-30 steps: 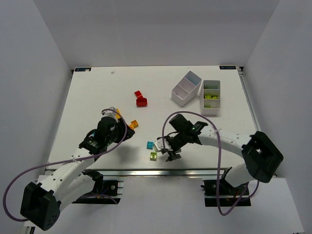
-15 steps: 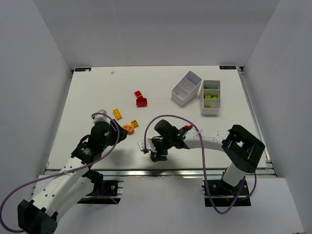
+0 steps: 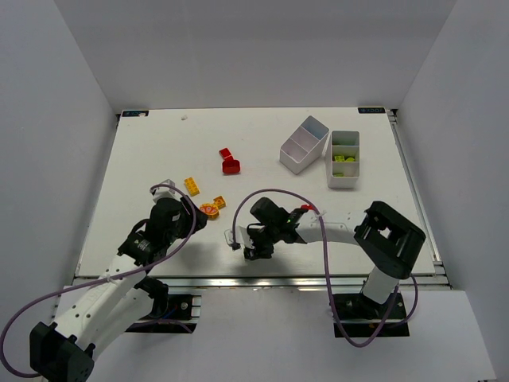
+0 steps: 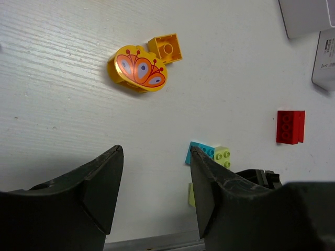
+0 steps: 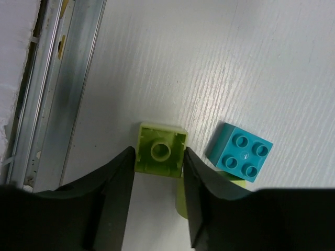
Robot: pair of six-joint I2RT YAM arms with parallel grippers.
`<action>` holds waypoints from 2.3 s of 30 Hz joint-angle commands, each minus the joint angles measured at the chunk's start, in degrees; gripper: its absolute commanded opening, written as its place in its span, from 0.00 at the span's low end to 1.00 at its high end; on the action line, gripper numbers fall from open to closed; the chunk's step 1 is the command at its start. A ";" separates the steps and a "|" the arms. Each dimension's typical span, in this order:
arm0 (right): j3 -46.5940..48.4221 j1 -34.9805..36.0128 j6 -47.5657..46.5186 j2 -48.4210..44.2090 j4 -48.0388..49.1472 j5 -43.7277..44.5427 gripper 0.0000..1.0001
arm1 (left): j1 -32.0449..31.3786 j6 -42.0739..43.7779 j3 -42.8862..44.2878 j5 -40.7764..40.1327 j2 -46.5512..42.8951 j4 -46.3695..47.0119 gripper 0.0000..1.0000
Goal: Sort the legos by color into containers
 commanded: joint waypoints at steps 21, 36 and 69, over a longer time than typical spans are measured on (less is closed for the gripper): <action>5.60 -38.68 22.65 -18.52 -6.42 5.41 0.00 | 0.24 -0.91 -2.74 2.90 2.31 8.54 0.64; 7.00 -58.32 38.14 -16.42 -8.18 12.14 0.02 | 0.24 0.76 -1.24 5.01 7.85 12.59 0.64; 11.66 -60.34 34.28 -7.63 -2.72 12.58 0.50 | 0.24 0.49 -0.27 4.92 9.43 12.24 0.64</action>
